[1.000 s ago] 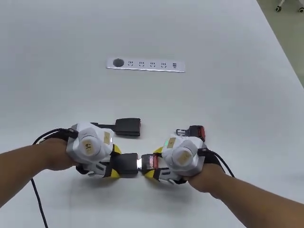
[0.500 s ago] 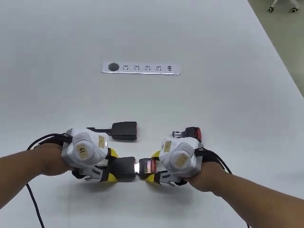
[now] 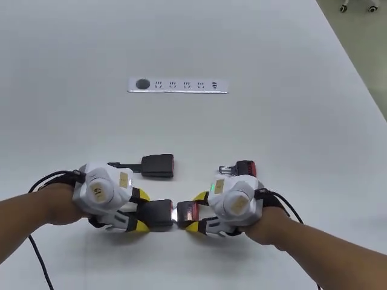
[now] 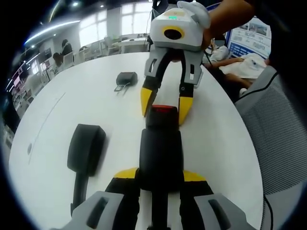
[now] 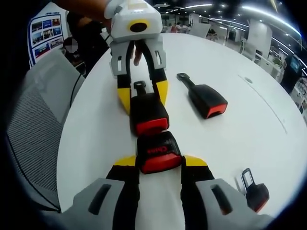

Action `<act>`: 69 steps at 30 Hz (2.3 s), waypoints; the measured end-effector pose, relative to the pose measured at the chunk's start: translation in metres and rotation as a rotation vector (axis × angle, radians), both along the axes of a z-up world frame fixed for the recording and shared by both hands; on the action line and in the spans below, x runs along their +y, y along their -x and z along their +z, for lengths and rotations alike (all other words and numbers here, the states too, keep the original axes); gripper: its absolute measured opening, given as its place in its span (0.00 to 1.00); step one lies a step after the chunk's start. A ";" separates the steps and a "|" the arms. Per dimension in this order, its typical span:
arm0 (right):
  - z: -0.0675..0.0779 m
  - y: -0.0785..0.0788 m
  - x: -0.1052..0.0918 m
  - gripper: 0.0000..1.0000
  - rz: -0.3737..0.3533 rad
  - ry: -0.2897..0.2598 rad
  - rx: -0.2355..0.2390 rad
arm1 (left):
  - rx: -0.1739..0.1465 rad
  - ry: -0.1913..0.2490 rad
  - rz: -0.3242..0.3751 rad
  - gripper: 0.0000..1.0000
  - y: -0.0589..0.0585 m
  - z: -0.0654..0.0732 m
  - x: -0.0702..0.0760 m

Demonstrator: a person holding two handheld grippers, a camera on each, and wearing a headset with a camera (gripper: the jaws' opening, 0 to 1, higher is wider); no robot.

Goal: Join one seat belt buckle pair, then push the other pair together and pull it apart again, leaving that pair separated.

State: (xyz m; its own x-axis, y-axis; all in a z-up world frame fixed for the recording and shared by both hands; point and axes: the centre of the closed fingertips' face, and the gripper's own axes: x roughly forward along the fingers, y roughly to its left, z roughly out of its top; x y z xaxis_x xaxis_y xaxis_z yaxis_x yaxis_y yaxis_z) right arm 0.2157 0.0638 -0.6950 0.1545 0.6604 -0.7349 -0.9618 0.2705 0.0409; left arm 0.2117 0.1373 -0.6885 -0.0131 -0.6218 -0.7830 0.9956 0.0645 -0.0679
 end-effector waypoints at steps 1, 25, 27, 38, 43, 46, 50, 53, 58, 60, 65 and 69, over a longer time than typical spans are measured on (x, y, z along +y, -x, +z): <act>0.000 0.001 -0.001 0.31 0.001 -0.002 -0.001 | 0.001 0.001 -0.001 0.32 0.000 0.000 -0.001; 0.002 0.003 -0.002 0.33 -0.044 -0.038 -0.021 | 0.002 0.005 -0.002 0.33 -0.001 -0.001 -0.003; 0.002 0.003 -0.001 0.33 -0.048 -0.034 -0.022 | -0.001 -0.003 -0.002 0.33 -0.001 0.000 -0.004; 0.002 0.003 -0.003 0.34 -0.064 -0.011 -0.024 | -0.015 -0.050 0.012 0.34 0.000 -0.002 -0.005; 0.005 0.005 -0.010 0.36 -0.104 0.010 -0.018 | -0.011 -0.058 0.020 0.41 0.003 -0.001 -0.005; 0.015 0.001 -0.014 0.44 -0.137 -0.041 -0.029 | 0.024 -0.023 0.040 0.54 0.010 0.005 -0.005; 0.028 -0.004 -0.021 0.62 -0.171 -0.090 -0.033 | -0.016 0.060 0.116 0.77 -0.001 0.024 -0.007; 0.031 -0.007 -0.026 0.68 -0.187 -0.109 -0.039 | -0.032 0.064 0.147 0.87 -0.006 0.031 -0.001; 0.034 -0.009 -0.035 0.70 -0.188 -0.100 -0.057 | -0.044 0.052 0.149 0.88 -0.008 0.039 0.007; 0.038 -0.010 -0.040 0.72 -0.192 -0.102 -0.064 | -0.047 0.057 0.159 0.88 -0.011 0.041 0.011; 0.041 -0.016 -0.054 0.74 -0.200 -0.090 -0.072 | -0.059 0.051 0.185 0.86 -0.021 0.044 0.020; 0.044 -0.026 -0.071 0.74 -0.211 -0.093 -0.079 | -0.055 0.067 0.212 0.85 -0.032 0.050 0.022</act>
State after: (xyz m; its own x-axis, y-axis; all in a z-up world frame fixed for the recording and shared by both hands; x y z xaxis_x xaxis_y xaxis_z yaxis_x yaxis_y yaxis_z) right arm 0.2416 -0.0075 -0.6512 0.3507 0.6713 -0.6529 -0.8855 0.4646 0.0022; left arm 0.2432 0.1592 -0.6390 0.1646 -0.6569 -0.7358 0.9626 0.2696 -0.0253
